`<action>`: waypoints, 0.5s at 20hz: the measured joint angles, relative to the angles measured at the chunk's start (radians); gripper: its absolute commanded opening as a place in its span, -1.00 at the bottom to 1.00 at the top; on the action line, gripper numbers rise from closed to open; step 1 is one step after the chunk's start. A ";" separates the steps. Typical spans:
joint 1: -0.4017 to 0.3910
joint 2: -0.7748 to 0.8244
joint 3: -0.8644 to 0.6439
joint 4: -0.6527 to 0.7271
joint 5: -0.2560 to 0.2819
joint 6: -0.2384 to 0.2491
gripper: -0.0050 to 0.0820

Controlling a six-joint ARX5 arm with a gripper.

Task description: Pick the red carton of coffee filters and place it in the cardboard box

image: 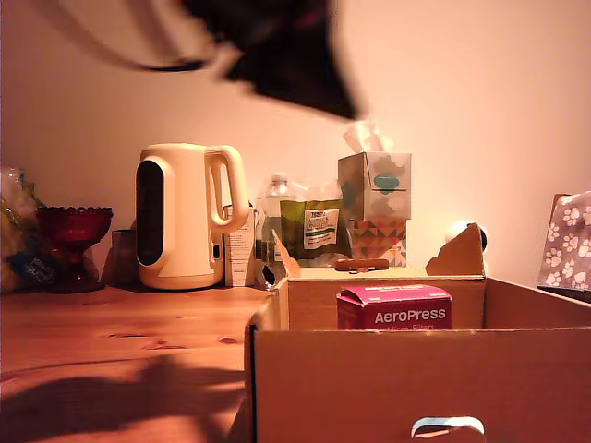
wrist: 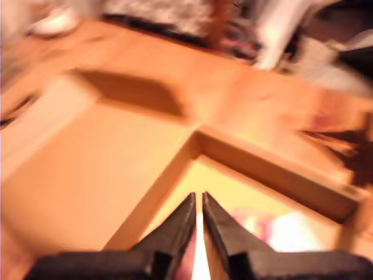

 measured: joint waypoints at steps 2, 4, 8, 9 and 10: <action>0.074 -0.079 -0.120 0.064 -0.003 -0.023 -0.93; 0.157 -0.141 -0.211 0.129 -0.005 -0.065 -0.93; 0.280 -0.277 -0.340 0.178 -0.010 -0.120 -0.93; 0.308 -0.312 -0.362 0.178 -0.021 -0.124 -0.93; 0.338 -0.346 -0.381 0.179 -0.026 -0.126 -0.93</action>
